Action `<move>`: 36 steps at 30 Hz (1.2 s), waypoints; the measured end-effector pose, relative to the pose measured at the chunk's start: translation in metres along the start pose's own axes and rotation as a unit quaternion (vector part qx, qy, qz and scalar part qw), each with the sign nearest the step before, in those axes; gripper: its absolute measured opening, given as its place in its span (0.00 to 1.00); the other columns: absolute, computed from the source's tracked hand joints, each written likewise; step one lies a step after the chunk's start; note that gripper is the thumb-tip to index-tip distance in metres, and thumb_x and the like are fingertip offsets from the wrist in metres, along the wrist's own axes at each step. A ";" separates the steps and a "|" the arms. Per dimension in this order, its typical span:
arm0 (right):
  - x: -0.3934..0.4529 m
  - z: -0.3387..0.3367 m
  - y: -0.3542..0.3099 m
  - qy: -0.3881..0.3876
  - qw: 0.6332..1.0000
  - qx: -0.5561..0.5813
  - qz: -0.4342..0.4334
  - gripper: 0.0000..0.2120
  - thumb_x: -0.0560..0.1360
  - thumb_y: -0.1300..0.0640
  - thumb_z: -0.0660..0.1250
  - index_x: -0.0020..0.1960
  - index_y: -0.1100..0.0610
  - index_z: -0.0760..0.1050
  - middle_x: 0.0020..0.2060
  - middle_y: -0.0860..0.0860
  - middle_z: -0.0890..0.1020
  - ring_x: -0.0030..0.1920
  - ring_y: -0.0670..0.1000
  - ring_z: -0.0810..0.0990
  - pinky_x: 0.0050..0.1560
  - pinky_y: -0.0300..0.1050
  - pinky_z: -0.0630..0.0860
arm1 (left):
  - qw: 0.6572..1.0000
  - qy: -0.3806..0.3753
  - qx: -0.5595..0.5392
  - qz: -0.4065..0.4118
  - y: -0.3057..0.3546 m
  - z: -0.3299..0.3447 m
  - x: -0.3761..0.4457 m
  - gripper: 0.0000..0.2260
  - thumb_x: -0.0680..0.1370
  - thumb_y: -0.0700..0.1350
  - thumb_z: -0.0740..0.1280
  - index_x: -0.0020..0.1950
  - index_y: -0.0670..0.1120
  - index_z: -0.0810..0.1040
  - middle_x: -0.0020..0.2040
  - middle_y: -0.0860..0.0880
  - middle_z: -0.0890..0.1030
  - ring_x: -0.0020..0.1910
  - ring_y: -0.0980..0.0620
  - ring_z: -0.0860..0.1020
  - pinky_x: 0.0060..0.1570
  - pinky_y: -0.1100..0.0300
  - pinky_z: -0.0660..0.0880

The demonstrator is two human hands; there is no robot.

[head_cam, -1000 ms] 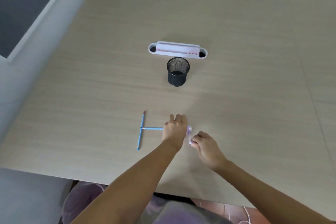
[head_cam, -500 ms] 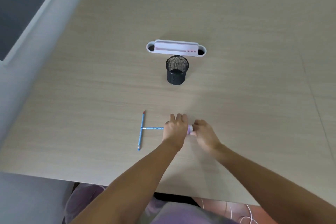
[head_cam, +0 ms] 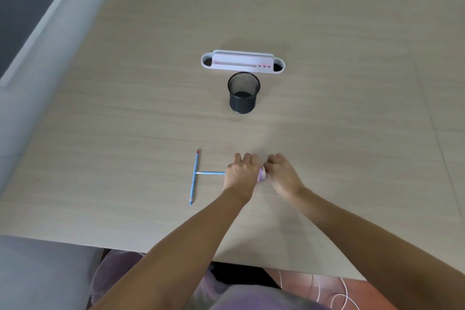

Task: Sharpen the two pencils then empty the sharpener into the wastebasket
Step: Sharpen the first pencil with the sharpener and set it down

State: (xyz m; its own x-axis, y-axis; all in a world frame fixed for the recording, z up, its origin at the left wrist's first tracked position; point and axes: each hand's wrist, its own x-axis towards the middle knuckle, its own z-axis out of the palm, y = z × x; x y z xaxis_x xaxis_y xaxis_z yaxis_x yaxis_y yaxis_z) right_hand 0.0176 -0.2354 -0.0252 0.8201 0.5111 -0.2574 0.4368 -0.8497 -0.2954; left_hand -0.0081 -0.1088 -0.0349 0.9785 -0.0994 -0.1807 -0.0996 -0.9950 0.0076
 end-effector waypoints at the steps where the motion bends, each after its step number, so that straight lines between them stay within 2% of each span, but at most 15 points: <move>1: -0.012 0.008 -0.005 0.014 1.000 0.007 0.006 0.10 0.57 0.70 0.72 0.30 0.56 0.80 0.27 0.53 0.78 0.32 0.53 0.78 0.33 0.38 0.70 | 1.000 -0.002 0.001 -0.005 0.000 0.000 0.000 0.21 0.44 0.40 0.78 0.32 0.49 0.76 0.26 0.53 0.74 0.27 0.54 0.74 0.16 0.68 0.64; 4: -0.051 0.030 -0.012 0.033 0.993 0.107 0.048 0.05 0.73 0.67 0.67 0.40 0.62 0.80 0.38 0.57 0.79 0.42 0.58 0.76 0.41 0.40 0.68 | 1.000 0.007 0.007 -0.013 0.001 -0.003 -0.002 0.22 0.42 0.39 0.78 0.31 0.49 0.75 0.26 0.54 0.74 0.26 0.54 0.73 0.16 0.70 0.65; 5: -0.058 0.030 -0.010 0.050 0.988 0.136 0.057 0.05 0.74 0.67 0.66 0.41 0.62 0.79 0.39 0.58 0.78 0.42 0.59 0.76 0.43 0.40 0.68 | 1.000 0.011 0.004 -0.014 0.000 -0.003 -0.002 0.22 0.42 0.39 0.78 0.31 0.49 0.76 0.26 0.54 0.74 0.26 0.54 0.73 0.16 0.70 0.65; 7: -0.055 0.015 -0.007 0.108 0.981 0.152 0.049 0.06 0.72 0.70 0.68 0.40 0.61 0.79 0.36 0.57 0.77 0.39 0.58 0.76 0.42 0.37 0.67 | 1.000 0.012 -0.003 -0.012 -0.001 -0.004 -0.003 0.22 0.42 0.39 0.78 0.32 0.48 0.76 0.27 0.53 0.75 0.27 0.53 0.75 0.16 0.69 0.67; 11: -0.006 -0.009 0.009 0.176 0.980 0.094 0.003 0.06 0.69 0.69 0.72 0.35 0.62 0.80 0.31 0.58 0.76 0.32 0.58 0.75 0.36 0.43 0.71 | 1.000 -0.002 -0.008 -0.009 0.000 -0.003 -0.002 0.22 0.44 0.41 0.80 0.34 0.49 0.77 0.28 0.54 0.76 0.28 0.54 0.75 0.17 0.69 0.67; 13: 0.014 -0.004 0.015 0.141 0.987 0.072 0.041 0.05 0.67 0.69 0.73 0.34 0.62 0.81 0.30 0.59 0.76 0.32 0.59 0.75 0.32 0.49 0.75 | 1.000 -0.003 -0.011 -0.011 0.001 -0.004 0.000 0.20 0.46 0.41 0.79 0.34 0.49 0.77 0.27 0.54 0.76 0.28 0.53 0.75 0.17 0.68 0.66; 16: 0.002 0.024 0.008 0.099 0.994 0.044 0.027 0.06 0.63 0.71 0.73 0.33 0.61 0.81 0.30 0.59 0.77 0.33 0.60 0.76 0.31 0.48 0.78 | 1.000 -0.007 -0.008 -0.019 0.002 -0.005 0.000 0.20 0.45 0.40 0.78 0.33 0.50 0.77 0.27 0.54 0.75 0.28 0.53 0.75 0.17 0.69 0.64; 18: -0.025 0.041 -0.002 0.099 0.990 0.084 0.049 0.05 0.68 0.69 0.72 0.37 0.60 0.82 0.32 0.58 0.78 0.35 0.60 0.77 0.34 0.48 0.78 | 1.000 -0.007 0.005 -0.013 0.001 -0.004 -0.001 0.22 0.44 0.38 0.77 0.34 0.49 0.76 0.28 0.54 0.75 0.28 0.53 0.75 0.17 0.69 0.64; 20: -0.050 0.051 -0.009 0.118 0.979 0.146 0.080 0.04 0.73 0.66 0.69 0.41 0.61 0.81 0.35 0.56 0.76 0.37 0.57 0.75 0.39 0.45 0.76 | 1.000 -0.014 0.014 -0.007 0.000 -0.004 -0.002 0.24 0.43 0.39 0.78 0.36 0.49 0.76 0.29 0.54 0.76 0.30 0.53 0.75 0.18 0.69 0.63; 23: -0.064 0.031 -0.015 0.147 0.964 0.200 0.094 0.05 0.73 0.68 0.67 0.42 0.60 0.79 0.36 0.51 0.72 0.36 0.51 0.72 0.39 0.33 0.64 | 1.000 -0.011 0.004 0.005 0.002 -0.005 -0.003 0.21 0.49 0.40 0.79 0.37 0.48 0.77 0.31 0.53 0.77 0.31 0.52 0.76 0.19 0.67 0.66; 27: -0.005 -0.042 -0.012 0.242 0.952 0.176 0.059 0.06 0.73 0.67 0.62 0.39 0.63 0.76 0.35 0.58 0.74 0.33 0.53 0.71 0.36 0.35 0.59 | 1.000 -0.013 -0.001 0.008 0.001 -0.007 -0.001 0.16 0.53 0.46 0.79 0.34 0.48 0.77 0.29 0.53 0.77 0.29 0.51 0.76 0.18 0.67 0.65; 30: 0.047 -0.079 -0.007 0.195 0.966 0.154 0.078 0.06 0.75 0.66 0.62 0.43 0.66 0.77 0.41 0.62 0.76 0.41 0.60 0.75 0.43 0.47 0.69 | 1.000 0.002 -0.005 0.019 0.002 -0.003 -0.002 0.16 0.51 0.41 0.78 0.35 0.47 0.77 0.29 0.52 0.76 0.29 0.51 0.76 0.18 0.67 0.66; 32: 0.051 -0.074 -0.006 0.124 0.974 0.172 0.086 0.07 0.77 0.63 0.62 0.44 0.65 0.76 0.41 0.60 0.76 0.41 0.59 0.75 0.46 0.49 0.72 | 1.000 0.013 0.004 0.014 0.002 -0.003 0.001 0.14 0.51 0.43 0.77 0.33 0.47 0.77 0.27 0.52 0.75 0.27 0.51 0.75 0.17 0.68 0.65; 35: 0.009 -0.049 -0.004 -0.026 0.980 0.175 0.092 0.18 0.78 0.57 0.60 0.30 0.55 0.70 0.29 0.49 0.73 0.35 0.55 0.71 0.36 0.38 0.66 | 1.000 0.016 -0.015 0.015 0.003 -0.002 0.006 0.14 0.53 0.48 0.78 0.33 0.48 0.78 0.28 0.53 0.76 0.28 0.51 0.76 0.17 0.68 0.65; 36: -0.005 -0.043 -0.005 -0.066 0.974 0.196 0.088 0.18 0.78 0.56 0.61 0.30 0.53 0.72 0.28 0.48 0.75 0.34 0.55 0.73 0.34 0.36 0.67 | 1.000 0.009 -0.015 0.010 0.003 -0.002 0.003 0.15 0.52 0.48 0.79 0.33 0.49 0.78 0.28 0.53 0.77 0.29 0.52 0.77 0.17 0.68 0.65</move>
State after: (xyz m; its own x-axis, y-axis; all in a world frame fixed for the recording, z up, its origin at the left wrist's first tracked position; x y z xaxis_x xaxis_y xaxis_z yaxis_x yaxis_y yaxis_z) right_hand 0.0269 -0.2388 0.0170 0.8040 0.3958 -0.4438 0.0978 -0.8241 -0.5579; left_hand -0.0049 -0.1120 -0.0339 0.9793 -0.1201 -0.1628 -0.1149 -0.9925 0.0412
